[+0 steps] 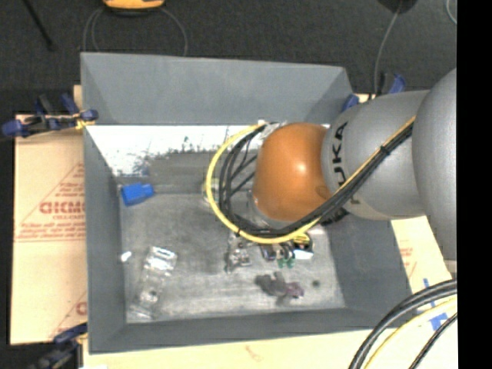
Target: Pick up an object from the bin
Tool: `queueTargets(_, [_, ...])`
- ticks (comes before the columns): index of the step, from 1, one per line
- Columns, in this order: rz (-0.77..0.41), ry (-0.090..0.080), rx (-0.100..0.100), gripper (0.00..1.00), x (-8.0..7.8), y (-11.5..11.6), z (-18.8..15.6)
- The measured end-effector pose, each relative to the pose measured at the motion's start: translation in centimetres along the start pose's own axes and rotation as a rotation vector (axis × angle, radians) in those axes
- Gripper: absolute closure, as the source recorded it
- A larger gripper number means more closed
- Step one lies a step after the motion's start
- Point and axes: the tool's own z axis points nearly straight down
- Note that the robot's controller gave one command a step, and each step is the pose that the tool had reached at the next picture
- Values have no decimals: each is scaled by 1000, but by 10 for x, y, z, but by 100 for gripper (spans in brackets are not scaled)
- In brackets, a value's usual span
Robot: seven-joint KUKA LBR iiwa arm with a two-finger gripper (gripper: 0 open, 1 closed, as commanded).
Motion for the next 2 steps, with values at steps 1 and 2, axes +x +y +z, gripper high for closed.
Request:
queueTargets(1, [75,-7,-5,100,-99,-12,-9])
queueTargets(2, [299,1,-7,100,-33,41,-43])
